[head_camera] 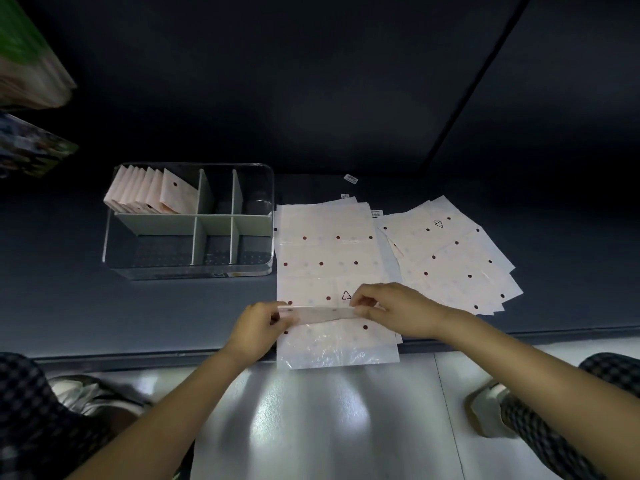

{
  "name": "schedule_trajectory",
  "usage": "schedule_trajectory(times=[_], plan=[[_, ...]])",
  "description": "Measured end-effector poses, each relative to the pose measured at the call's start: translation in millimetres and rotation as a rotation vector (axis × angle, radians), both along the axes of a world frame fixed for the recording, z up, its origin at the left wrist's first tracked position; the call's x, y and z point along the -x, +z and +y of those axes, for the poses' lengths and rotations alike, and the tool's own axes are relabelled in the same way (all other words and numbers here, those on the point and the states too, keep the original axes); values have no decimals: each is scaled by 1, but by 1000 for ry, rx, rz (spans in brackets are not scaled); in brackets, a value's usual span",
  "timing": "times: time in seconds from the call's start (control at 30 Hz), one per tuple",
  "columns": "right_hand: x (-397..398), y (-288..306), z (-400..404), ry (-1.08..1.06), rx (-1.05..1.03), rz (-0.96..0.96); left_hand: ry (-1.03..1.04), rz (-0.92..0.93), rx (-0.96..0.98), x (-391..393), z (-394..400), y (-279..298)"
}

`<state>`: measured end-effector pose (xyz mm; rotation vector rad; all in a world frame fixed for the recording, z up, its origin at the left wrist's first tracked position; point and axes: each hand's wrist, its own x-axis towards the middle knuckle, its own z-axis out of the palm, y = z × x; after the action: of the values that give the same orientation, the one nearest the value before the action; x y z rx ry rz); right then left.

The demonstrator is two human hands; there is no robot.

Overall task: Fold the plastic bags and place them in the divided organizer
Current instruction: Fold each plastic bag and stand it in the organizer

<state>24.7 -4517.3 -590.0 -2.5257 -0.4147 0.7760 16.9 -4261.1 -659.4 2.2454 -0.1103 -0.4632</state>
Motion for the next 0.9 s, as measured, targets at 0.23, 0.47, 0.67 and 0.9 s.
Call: schedule_trajectory(times=[0.23, 0.47, 0.67, 0.9], plan=[[-34, -18, 14, -77, 106, -206, 218, 80, 165, -2, -12, 4], [-64, -39, 20, -120, 117, -110, 136, -471, -161, 10, -34, 6], [-66, -49, 23, -149, 111, -101, -486, -377, -523, 17, -38, -23], [-51, -58, 30, -141, 319, -323, -552, -363, -670, 11, -31, -36]])
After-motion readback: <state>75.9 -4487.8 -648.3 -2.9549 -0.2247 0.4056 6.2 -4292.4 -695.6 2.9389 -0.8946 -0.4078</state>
